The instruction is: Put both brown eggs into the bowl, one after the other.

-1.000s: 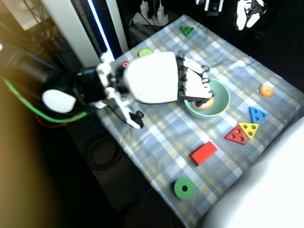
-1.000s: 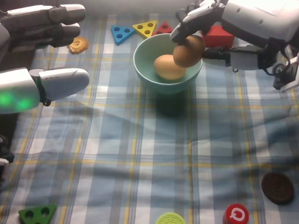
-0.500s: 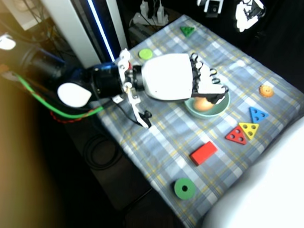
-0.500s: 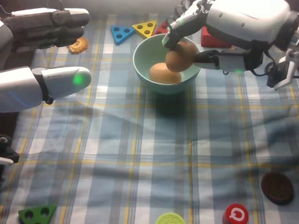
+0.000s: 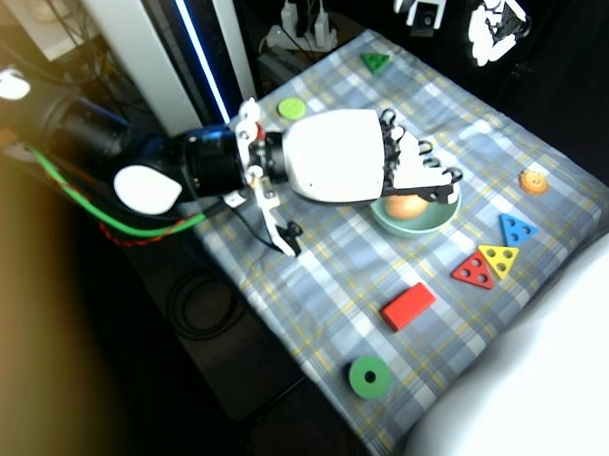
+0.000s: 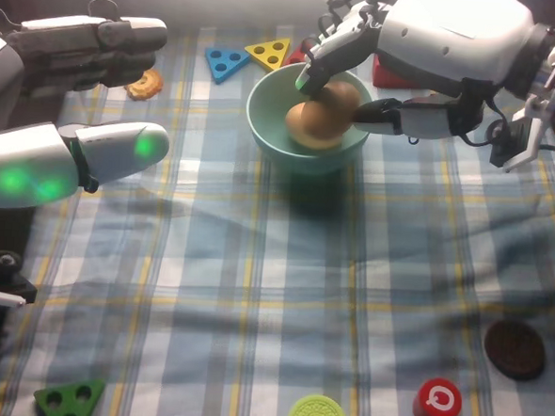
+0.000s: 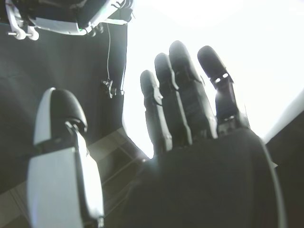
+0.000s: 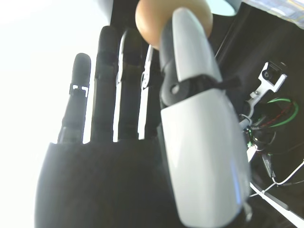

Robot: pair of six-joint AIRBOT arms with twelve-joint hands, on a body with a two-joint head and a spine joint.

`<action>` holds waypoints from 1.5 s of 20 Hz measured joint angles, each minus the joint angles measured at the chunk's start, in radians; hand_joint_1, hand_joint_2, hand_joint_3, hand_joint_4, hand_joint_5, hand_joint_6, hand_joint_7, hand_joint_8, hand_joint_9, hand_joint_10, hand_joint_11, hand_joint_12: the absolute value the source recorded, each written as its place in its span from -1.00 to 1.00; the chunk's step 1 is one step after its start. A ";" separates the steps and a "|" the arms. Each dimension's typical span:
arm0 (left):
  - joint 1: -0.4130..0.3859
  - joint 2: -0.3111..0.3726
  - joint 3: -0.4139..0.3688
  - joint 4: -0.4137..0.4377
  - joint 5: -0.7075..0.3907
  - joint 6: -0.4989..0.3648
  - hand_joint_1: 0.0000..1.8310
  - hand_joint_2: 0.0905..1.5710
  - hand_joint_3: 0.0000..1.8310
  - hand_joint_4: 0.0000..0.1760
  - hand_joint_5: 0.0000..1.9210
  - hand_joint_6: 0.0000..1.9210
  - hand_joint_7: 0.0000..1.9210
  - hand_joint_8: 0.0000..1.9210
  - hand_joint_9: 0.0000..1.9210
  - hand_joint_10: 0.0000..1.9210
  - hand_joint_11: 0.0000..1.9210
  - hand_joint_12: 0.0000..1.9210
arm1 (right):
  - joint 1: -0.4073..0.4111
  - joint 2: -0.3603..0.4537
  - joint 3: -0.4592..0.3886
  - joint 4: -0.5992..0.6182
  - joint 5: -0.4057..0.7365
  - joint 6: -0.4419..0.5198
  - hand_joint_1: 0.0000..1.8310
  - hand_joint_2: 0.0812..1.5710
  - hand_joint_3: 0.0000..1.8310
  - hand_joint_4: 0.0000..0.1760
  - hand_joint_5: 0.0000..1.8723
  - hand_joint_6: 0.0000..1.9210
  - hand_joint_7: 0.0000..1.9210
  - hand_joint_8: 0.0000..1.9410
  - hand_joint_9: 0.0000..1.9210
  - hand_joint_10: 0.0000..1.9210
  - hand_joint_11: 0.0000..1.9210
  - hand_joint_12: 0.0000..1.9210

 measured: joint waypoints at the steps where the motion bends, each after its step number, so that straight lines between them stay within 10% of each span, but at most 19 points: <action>1: 0.000 0.000 0.001 0.000 0.000 -0.004 -0.16 0.17 -1.00 -0.40 -0.36 -1.00 -0.33 -1.00 -0.36 -0.99 -1.00 0.22 | 0.000 0.000 0.000 -0.001 0.000 0.000 0.30 0.47 -1.00 -0.89 -0.03 0.17 -0.18 0.29 -0.25 -0.92 -1.00 0.08; 3: 0.000 0.000 0.001 -0.002 0.000 -0.008 -0.16 0.17 -1.00 -0.39 -0.36 -1.00 -0.33 -1.00 -0.36 -0.99 -1.00 0.23 | 0.000 0.000 0.000 -0.001 0.000 0.000 0.30 0.48 -1.00 -0.81 -0.04 0.18 -0.18 0.31 -0.26 -0.92 -1.00 0.15; 5: 0.000 0.000 0.002 0.000 0.000 -0.008 -0.15 0.17 -1.00 -0.44 -0.36 -1.00 -0.33 -1.00 -0.37 -1.00 -1.00 0.28 | 0.000 0.000 0.000 -0.001 0.000 0.000 0.41 0.32 -1.00 -0.92 -0.12 -0.79 -0.25 -0.73 -0.30 -0.96 -1.00 0.11; 7: 0.000 0.000 0.003 0.000 0.000 -0.011 -0.14 0.17 -1.00 -0.48 -0.36 -1.00 -0.33 -1.00 -0.36 -0.99 -1.00 0.26 | 0.000 0.000 0.000 0.000 0.000 0.000 0.41 0.29 -1.00 -0.90 -0.13 -0.98 -0.26 -0.96 -0.35 -0.99 -1.00 0.22; 11: 0.000 0.000 0.003 0.000 0.000 -0.014 -0.14 0.17 -1.00 -0.39 -0.36 -1.00 -0.32 -1.00 -0.35 -0.99 -1.00 0.27 | 0.000 0.000 -0.007 0.002 0.001 0.000 0.33 0.30 -1.00 -0.98 -0.19 -1.00 -0.29 -1.00 -0.36 -1.00 -0.98 0.32; 15: 0.000 0.000 0.003 0.000 -0.001 -0.015 -0.14 0.17 -1.00 -0.42 -0.35 -1.00 -0.32 -1.00 -0.34 -0.99 -1.00 0.28 | 0.000 0.002 -0.011 0.002 0.000 0.000 0.29 0.34 -1.00 -0.48 -0.19 -1.00 -0.27 -0.99 -0.36 -1.00 -1.00 0.34; 18: 0.000 0.000 0.003 0.002 -0.004 -0.022 -0.15 0.17 -1.00 -0.51 -0.34 -1.00 -0.32 -1.00 -0.35 -0.99 -1.00 0.36 | 0.000 0.029 -0.034 0.005 0.010 0.000 0.28 0.39 -1.00 -1.00 -0.24 -1.00 -0.29 -1.00 -0.33 -0.99 -0.92 0.34; 19: 0.000 0.000 0.006 0.006 -0.006 -0.031 -0.11 0.17 -1.00 -0.61 -0.35 -1.00 -0.32 -1.00 -0.36 -1.00 -1.00 0.43 | -0.001 0.045 -0.044 0.011 0.026 0.000 0.25 0.41 -0.99 -0.77 -0.25 -1.00 -0.30 -1.00 -0.33 -0.99 -0.92 0.33; 21: 0.012 0.014 0.041 0.051 -0.020 -0.158 -0.05 0.14 -1.00 -0.77 -0.37 -1.00 -0.33 -1.00 -0.34 -0.99 -1.00 0.27 | -0.021 0.116 -0.078 0.080 0.109 -0.002 0.15 0.42 -1.00 -1.00 -0.27 -1.00 -0.30 -1.00 -0.34 -1.00 -0.86 0.22; 23: 0.036 0.031 0.085 0.054 -0.124 -0.325 -0.15 0.17 -1.00 -1.00 -0.47 -1.00 -0.40 -1.00 -0.41 -1.00 -0.91 0.13 | -0.128 0.208 -0.124 0.214 0.253 -0.015 0.05 0.50 -1.00 -1.00 -0.31 -1.00 -0.30 -1.00 -0.31 -1.00 -0.73 -0.01; 27: 0.045 0.013 0.131 0.104 -0.312 -0.562 -0.49 0.40 -0.97 -1.00 -0.87 -0.99 -0.64 -1.00 -0.48 -1.00 -1.00 0.30 | -0.428 0.271 -0.235 0.495 0.537 -0.041 -0.05 0.69 -0.99 -1.00 -0.44 -1.00 -0.25 -1.00 -0.19 -0.97 -0.68 0.13; 30: 0.074 0.001 0.135 0.145 -0.386 -0.651 -0.94 0.72 -0.98 -1.00 -0.81 -0.99 -0.77 -0.99 -0.80 -0.99 -1.00 -0.47 | -0.528 0.290 -0.298 0.533 0.730 -0.044 -0.21 0.71 -1.00 -1.00 -0.71 -1.00 -0.43 -1.00 -0.34 -1.00 -0.75 -0.14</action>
